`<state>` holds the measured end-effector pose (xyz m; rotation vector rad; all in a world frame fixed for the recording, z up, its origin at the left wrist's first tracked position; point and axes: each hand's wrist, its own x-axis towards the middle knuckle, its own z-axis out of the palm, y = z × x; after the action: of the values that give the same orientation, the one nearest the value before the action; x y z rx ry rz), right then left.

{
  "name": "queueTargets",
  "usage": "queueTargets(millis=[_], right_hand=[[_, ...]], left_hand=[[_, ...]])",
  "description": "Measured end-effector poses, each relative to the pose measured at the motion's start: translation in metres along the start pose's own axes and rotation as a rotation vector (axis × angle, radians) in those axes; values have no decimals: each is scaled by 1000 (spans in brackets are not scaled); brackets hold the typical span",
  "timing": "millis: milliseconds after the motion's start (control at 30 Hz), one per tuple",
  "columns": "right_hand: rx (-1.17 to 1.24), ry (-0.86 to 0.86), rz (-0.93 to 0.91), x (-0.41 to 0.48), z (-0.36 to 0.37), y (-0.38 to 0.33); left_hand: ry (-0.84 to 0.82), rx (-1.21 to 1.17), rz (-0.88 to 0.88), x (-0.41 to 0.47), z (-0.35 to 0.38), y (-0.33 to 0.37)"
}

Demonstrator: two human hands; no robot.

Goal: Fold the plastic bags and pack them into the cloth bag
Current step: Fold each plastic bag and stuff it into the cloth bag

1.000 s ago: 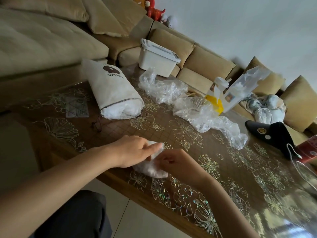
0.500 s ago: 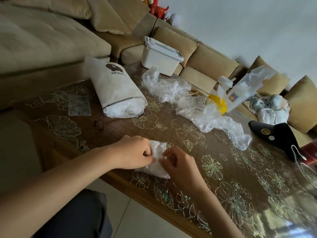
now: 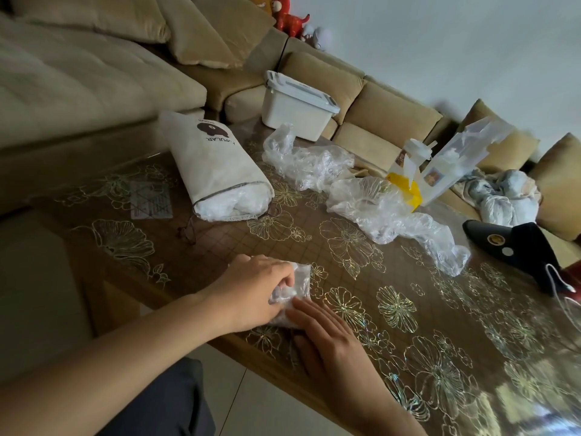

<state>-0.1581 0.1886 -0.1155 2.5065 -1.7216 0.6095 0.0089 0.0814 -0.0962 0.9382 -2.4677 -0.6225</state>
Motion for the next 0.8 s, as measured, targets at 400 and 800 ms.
queueTargets(millis=[400, 800], right_hand=[[13, 47, 49, 5, -11, 0], [224, 55, 142, 28, -22, 7]], left_hand=[[10, -1, 50, 0, 3, -4], [-146, 97, 63, 1, -5, -6]])
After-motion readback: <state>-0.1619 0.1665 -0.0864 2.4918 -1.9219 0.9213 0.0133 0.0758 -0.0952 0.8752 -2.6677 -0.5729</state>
